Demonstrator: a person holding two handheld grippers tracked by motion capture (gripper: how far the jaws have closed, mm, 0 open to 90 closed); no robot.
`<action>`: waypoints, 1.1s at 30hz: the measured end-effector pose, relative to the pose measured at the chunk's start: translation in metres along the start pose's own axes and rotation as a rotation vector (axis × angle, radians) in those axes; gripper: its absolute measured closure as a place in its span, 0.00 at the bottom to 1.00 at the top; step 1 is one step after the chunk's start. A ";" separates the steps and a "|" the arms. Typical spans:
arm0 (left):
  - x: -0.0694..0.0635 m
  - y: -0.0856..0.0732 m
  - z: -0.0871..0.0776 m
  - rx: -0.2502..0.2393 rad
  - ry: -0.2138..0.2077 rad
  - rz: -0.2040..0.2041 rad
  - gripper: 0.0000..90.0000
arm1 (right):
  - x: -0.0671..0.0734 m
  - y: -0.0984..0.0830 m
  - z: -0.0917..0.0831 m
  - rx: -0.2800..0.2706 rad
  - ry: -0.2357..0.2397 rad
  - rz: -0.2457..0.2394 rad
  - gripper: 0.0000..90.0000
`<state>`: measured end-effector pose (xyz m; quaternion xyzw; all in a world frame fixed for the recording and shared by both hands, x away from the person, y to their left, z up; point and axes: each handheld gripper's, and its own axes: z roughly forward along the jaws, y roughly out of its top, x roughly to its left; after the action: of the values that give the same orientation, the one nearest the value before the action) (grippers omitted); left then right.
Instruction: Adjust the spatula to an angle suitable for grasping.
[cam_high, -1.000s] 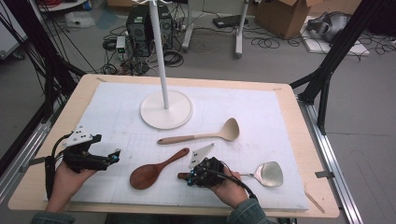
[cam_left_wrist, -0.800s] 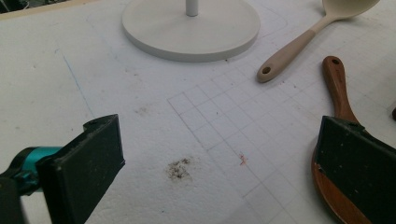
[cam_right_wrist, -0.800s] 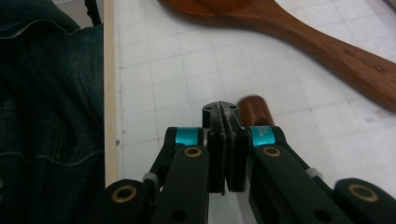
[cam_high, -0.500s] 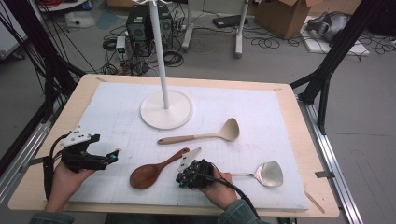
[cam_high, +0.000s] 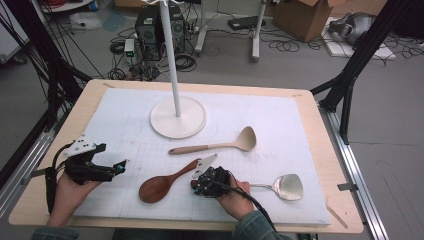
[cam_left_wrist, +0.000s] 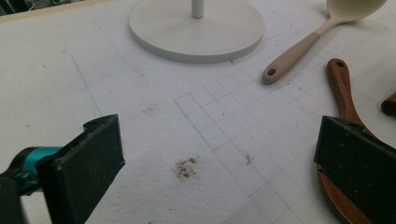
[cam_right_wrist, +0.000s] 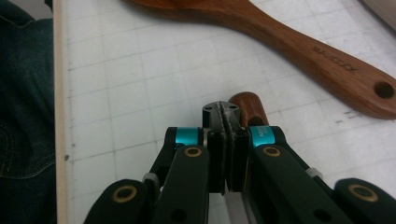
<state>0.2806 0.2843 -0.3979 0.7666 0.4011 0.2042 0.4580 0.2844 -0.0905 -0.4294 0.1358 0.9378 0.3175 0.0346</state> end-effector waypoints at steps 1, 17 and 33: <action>0.000 0.000 0.000 0.000 0.000 0.000 0.02 | -0.001 0.000 0.000 0.001 -0.001 0.000 1.00; 0.001 -0.001 0.002 0.005 -0.004 -0.002 0.02 | -0.016 -0.005 -0.004 -0.002 -0.032 0.036 1.00; 0.002 -0.002 0.004 0.009 -0.011 -0.007 0.02 | -0.019 -0.008 -0.012 -0.068 0.021 0.053 0.88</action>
<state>0.2837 0.2839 -0.4019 0.7682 0.4024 0.1967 0.4574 0.2985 -0.1088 -0.4253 0.1561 0.9229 0.3514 0.0208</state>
